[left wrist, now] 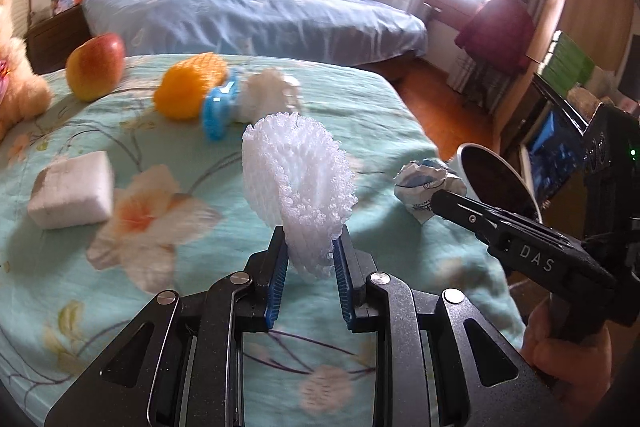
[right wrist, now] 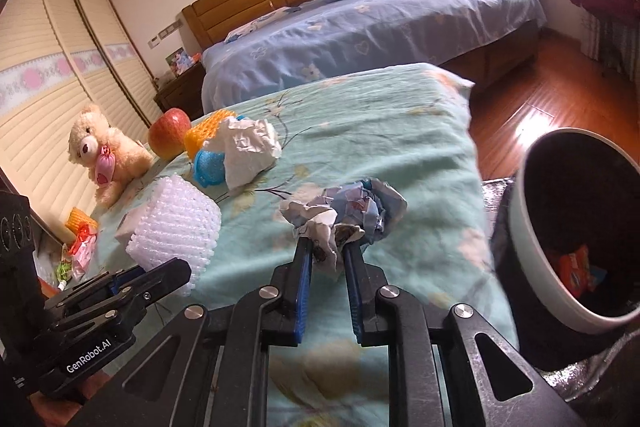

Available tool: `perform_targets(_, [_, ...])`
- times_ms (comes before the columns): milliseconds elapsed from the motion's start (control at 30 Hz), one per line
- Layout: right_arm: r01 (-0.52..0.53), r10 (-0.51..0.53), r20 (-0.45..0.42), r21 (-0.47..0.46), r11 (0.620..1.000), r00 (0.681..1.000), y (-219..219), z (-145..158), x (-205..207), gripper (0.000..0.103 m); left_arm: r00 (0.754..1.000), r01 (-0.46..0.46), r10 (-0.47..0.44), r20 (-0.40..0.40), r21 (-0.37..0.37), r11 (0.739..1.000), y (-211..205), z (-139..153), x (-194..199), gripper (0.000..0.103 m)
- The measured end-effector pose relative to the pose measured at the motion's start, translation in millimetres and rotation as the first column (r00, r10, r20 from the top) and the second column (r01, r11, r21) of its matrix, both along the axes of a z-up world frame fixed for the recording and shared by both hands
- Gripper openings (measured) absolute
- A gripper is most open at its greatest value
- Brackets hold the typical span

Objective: Collect trash
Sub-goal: 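Carry the foam net and paper wrapper with both tools over the bin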

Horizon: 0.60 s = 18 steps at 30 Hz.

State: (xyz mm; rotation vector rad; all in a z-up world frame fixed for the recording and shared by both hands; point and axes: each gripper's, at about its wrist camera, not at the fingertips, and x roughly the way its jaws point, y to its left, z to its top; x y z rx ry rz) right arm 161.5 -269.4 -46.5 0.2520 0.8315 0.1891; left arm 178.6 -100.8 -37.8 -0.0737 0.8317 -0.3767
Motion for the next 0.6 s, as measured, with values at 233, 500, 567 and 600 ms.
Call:
perform_targets(233, [0.047,-0.047,0.024,0.007,0.999,0.999,-25,9,-22,0.015,0.998,0.056,-0.056,0.004,0.007,0.998,-26,4,-11,0.021])
perform_targets(500, [0.102,-0.102,0.038,0.006,0.995,0.994,-52,14,-41,0.015,0.993,0.12,-0.12,0.003,0.019,0.993,-58,3,-22,0.021])
perform_targets(567, [0.118,-0.118,0.038,0.002,0.993,0.992,-60,14,-46,0.015,0.991,0.134,-0.135,0.004,0.023,0.991,-65,4,-24,0.021])
perform_targets(600, [0.125,-0.125,0.038,0.001,0.992,0.991,-64,14,-48,0.015,0.99,0.142,-0.142,0.005,0.026,0.99,-68,4,-24,0.021])
